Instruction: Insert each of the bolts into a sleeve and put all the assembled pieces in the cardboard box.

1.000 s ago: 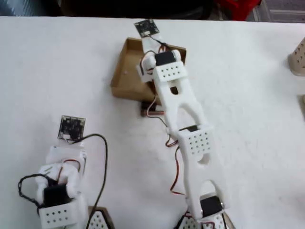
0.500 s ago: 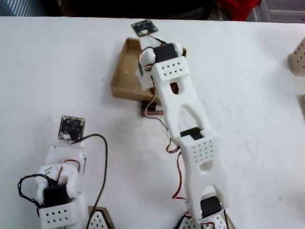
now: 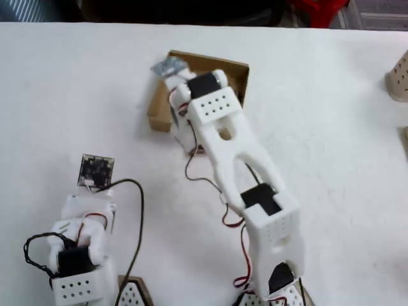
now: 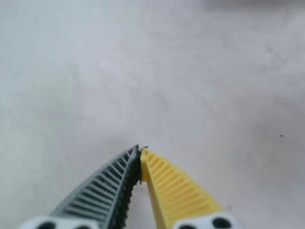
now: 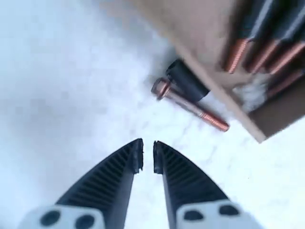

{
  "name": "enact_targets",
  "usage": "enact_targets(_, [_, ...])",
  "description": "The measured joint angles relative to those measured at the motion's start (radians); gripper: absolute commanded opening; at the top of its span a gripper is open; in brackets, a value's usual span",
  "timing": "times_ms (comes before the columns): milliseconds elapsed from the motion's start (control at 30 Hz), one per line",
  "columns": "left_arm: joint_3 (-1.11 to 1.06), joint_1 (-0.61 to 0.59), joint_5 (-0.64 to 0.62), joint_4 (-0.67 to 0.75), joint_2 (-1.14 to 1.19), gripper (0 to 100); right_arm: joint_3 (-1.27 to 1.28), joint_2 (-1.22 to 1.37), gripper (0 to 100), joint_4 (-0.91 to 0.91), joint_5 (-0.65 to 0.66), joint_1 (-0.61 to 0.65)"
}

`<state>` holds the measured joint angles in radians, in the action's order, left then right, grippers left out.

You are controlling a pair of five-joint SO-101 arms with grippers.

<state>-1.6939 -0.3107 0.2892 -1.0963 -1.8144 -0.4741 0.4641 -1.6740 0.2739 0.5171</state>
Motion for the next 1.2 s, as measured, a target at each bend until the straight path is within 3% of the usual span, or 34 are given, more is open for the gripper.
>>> enact_targets(200, [0.0,0.0,0.0,0.0,0.0,2,0.175,-0.005,1.8,0.21,0.153,-0.005])
enact_targets(433, [0.0,0.0,0.0,0.0,0.0,2,0.21,-0.005,1.8,0.393,0.285,-0.04])
enact_targets(667, [0.0,0.0,0.0,0.0,0.0,2,0.21,0.005,1.9,0.417,0.411,-0.049])
enact_targets(833, [0.0,0.0,0.0,0.0,0.0,2,0.21,0.074,12.2,0.417,0.477,-0.051])
enact_targets(1200, [0.0,0.0,0.0,0.0,0.0,2,0.203,0.097,13.1,0.459,0.491,-0.071])
